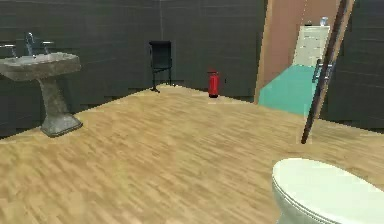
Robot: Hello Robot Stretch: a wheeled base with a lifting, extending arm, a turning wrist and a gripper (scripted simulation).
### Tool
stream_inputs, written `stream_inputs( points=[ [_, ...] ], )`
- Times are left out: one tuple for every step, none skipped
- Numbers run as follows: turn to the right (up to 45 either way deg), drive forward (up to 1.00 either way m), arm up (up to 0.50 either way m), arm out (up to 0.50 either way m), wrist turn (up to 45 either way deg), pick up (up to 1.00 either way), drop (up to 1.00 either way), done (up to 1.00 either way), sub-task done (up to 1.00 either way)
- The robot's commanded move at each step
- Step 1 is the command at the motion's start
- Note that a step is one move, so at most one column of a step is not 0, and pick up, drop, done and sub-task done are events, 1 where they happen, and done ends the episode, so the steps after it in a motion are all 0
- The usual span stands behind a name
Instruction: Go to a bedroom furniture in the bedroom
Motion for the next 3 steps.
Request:
stream_inputs(
  points=[
    [-27.0, 0.0, 0.0, 0.0, 0.0, 0.0, 0.0, 0.0, 0.0],
    [0.0, 0.35, 0.0, 0.0, 0.0, 0.0, 0.0, 0.0, 0.0],
    [27.0, 0.0, 0.0, 0.0, 0.0, 0.0, 0.0, 0.0, 0.0]
  ],
)
